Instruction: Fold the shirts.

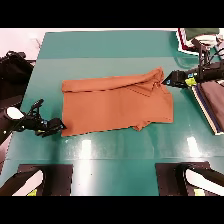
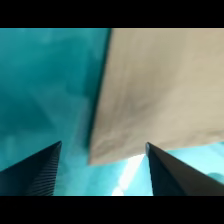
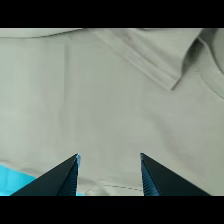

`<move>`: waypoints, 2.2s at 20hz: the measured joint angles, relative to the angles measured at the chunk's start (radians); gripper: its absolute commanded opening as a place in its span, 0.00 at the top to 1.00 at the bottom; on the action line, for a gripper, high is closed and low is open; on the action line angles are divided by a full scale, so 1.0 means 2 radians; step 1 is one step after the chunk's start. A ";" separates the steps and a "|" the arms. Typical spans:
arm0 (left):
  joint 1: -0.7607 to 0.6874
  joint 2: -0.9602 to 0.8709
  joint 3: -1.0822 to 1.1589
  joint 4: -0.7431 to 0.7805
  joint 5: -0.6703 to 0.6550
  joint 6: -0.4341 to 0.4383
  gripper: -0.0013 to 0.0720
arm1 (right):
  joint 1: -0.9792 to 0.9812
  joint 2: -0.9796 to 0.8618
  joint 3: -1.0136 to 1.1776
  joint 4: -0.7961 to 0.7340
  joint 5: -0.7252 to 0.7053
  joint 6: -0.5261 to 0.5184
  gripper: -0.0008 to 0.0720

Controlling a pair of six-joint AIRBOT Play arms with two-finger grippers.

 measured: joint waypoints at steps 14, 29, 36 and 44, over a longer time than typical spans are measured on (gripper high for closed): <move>-0.056 0.006 0.035 -0.052 0.027 0.018 0.95 | -0.084 0.005 -0.017 -0.053 0.070 -0.005 0.38; -0.058 0.007 0.097 -0.050 0.021 0.018 0.95 | -0.200 -0.075 -0.256 0.043 -0.028 -0.057 0.41; -0.058 0.014 0.110 -0.050 0.007 0.018 0.96 | -0.140 -0.065 -0.224 0.039 -0.053 -0.079 0.97; -0.058 0.070 0.393 -0.046 -0.028 0.017 0.96 | -0.127 0.107 0.006 0.050 -0.022 -0.084 0.97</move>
